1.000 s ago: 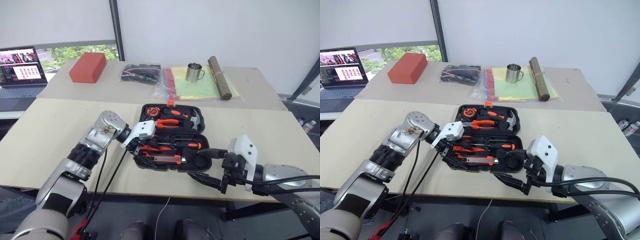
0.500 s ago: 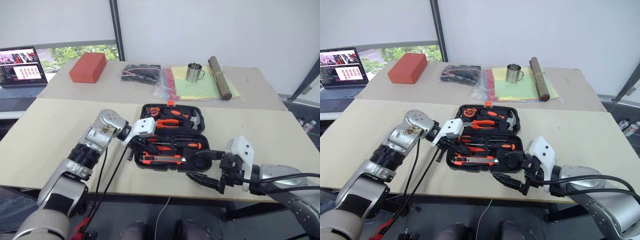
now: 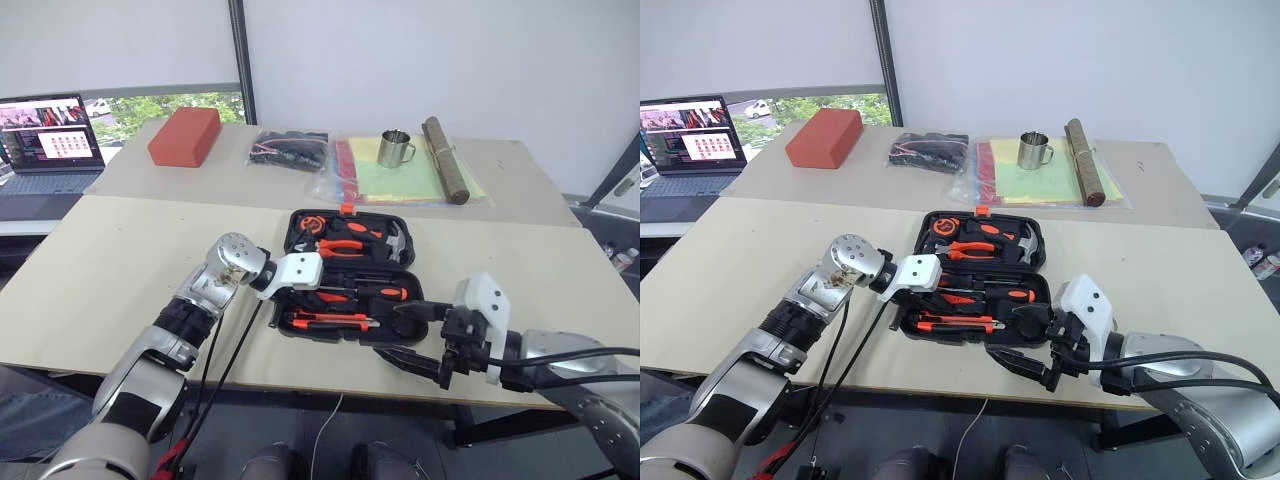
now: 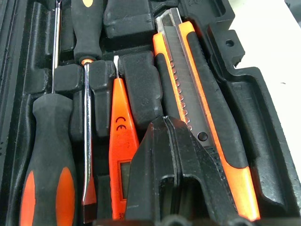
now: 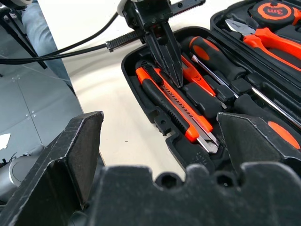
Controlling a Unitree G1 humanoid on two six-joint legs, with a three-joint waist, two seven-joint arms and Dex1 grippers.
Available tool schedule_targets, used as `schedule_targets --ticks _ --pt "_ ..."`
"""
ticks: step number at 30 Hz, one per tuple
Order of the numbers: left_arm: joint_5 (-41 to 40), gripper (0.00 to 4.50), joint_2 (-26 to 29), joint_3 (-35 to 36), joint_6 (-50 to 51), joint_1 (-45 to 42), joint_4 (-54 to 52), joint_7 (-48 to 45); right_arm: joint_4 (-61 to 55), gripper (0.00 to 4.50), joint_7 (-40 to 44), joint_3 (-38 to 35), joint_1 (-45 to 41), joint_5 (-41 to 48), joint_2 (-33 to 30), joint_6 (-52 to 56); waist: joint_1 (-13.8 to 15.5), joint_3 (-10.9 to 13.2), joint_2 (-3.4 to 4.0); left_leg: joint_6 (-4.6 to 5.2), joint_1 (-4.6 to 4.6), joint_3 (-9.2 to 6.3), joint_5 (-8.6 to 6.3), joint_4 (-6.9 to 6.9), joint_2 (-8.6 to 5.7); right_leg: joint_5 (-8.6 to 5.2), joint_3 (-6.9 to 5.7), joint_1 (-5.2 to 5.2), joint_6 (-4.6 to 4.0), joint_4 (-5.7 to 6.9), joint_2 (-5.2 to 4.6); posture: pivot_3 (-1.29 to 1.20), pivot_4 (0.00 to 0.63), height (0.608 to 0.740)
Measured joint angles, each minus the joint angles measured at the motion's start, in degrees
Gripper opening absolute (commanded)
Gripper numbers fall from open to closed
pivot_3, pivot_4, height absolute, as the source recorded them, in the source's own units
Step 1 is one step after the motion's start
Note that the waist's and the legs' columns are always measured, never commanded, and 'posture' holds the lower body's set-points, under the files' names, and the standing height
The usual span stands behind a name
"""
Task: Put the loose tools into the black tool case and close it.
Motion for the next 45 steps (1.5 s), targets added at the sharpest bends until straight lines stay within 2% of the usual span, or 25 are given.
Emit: schedule_targets --ticks 4,7,11,14,18,21,27,31,34,40,43,44,45 --pt "-5.78 0.03 0.11 3.09 5.80 0.03 -2.78 -3.50 -0.26 4.50 0.05 -1.51 2.64 0.00 -0.21 0.00 -0.09 0.01 -0.02 0.00 -0.31 -0.01 0.00 0.16 0.04 0.01 -0.05 -0.25 -0.01 0.06 0.07 0.00 0.150 0.736" --pt "-11.33 0.03 3.30 5.09 13.42 -0.08 -9.64 -8.28 -1.08 4.50 0.46 -5.38 6.61 0.07 -0.81 -0.02 -0.40 0.01 -0.01 0.01 -0.29 -0.01 0.00 0.17 0.03 0.00 -0.07 -0.21 0.01 0.05 0.13 0.00 0.150 0.736" --pt "-8.84 0.03 5.34 2.89 10.54 1.39 -12.17 -9.16 -1.51 4.50 0.88 -7.02 8.48 0.07 -0.89 -0.12 -0.59 0.00 0.00 0.00 -0.06 0.00 -0.01 0.16 0.01 -0.08 -0.03 0.01 0.15 0.04 0.16 0.00 0.150 0.736" --pt "-4.48 0.03 4.78 -1.47 5.41 3.39 -10.05 -7.94 -1.79 4.50 0.71 -6.90 7.82 0.09 -0.87 -0.14 -0.59 0.01 0.00 0.00 -0.09 0.00 -0.01 0.20 0.02 -0.09 0.02 -0.03 0.23 0.03 0.10 0.00 0.150 0.736" --pt "-0.27 0.03 2.45 -3.65 -4.07 2.56 -6.41 -4.65 -1.79 4.50 0.22 -6.58 6.32 0.15 -0.62 -0.14 0.11 -0.12 0.15 0.14 0.03 -0.06 -0.10 0.20 0.02 0.04 0.02 0.14 0.06 -0.06 -0.03 0.00 0.150 0.736" --pt "0.00 0.03 1.86 -3.83 -6.39 2.43 -4.93 -3.80 -1.80 4.50 0.03 -6.40 6.30 0.26 -0.52 -0.14 0.41 -0.17 0.21 0.22 0.05 -0.06 -0.15 0.23 0.02 0.06 0.00 0.19 0.08 -0.06 -0.08 0.00 0.150 0.736" --pt "-0.55 0.03 2.44 -2.02 -2.73 1.25 -3.09 -3.22 -3.13 4.50 -0.39 -6.96 8.36 1.71 -0.51 -0.14 0.24 -0.17 0.21 0.31 0.09 -0.07 -0.21 0.29 0.04 0.01 0.01 0.25 0.35 -0.07 -0.09 0.00 0.150 0.736" --pt "-2.54 0.03 3.27 -0.34 0.98 1.25 -3.27 -4.91 -3.27 4.50 -0.52 -7.27 9.42 1.73 -0.52 -0.15 0.07 -0.17 0.21 0.29 -0.08 -0.04 -0.19 0.29 0.05 0.12 0.02 0.04 0.13 -0.02 -0.03 0.00 0.150 0.736" --pt "-8.68 0.69 3.65 3.81 7.78 0.95 -4.41 -7.70 -3.52 4.50 0.09 -10.45 12.21 2.27 -0.98 -0.15 0.11 -0.16 0.21 0.29 -0.45 -0.06 -0.18 0.51 0.07 0.12 -0.03 -0.23 0.13 0.04 0.07 0.00 0.150 0.736" --pt "-19.76 2.98 6.17 15.30 18.87 -4.18 -6.32 -8.65 -1.40 4.50 4.82 -23.52 20.71 1.58 -4.76 -0.13 0.33 -0.15 0.20 0.47 -0.43 -0.09 -0.28 0.58 -0.14 0.02 -0.06 -0.03 0.49 -0.03 0.17 0.00 0.150 0.736" --pt "-22.53 4.11 6.91 16.31 22.66 -4.74 -8.27 -9.76 2.28 4.50 6.03 -25.42 21.39 -0.66 -5.60 -0.27 0.19 -0.15 0.20 0.48 -0.27 -0.06 -0.30 0.58 -0.19 -0.16 0.03 0.09 0.85 -0.05 0.16 0.00 0.150 0.736" --pt "-23.26 4.40 6.91 16.23 23.85 -4.66 -8.87 -10.06 3.59 4.50 6.38 -25.24 21.35 -1.56 -5.92 -0.53 0.18 -0.15 0.20 0.48 -0.26 -0.07 -0.30 0.58 -0.19 -0.18 0.04 0.10 0.89 -0.05 0.15 0.00 0.150 0.736" --pt "-23.69 4.47 7.05 16.19 24.79 -4.26 -10.19 -10.30 5.27 4.50 6.43 -24.45 20.98 -3.12 -6.39 -0.95 0.13 -0.15 0.20 0.47 -0.24 -0.06 -0.30 0.58 -0.18 -0.18 0.07 0.10 0.89 -0.04 0.11 0.00 0.150 0.736"
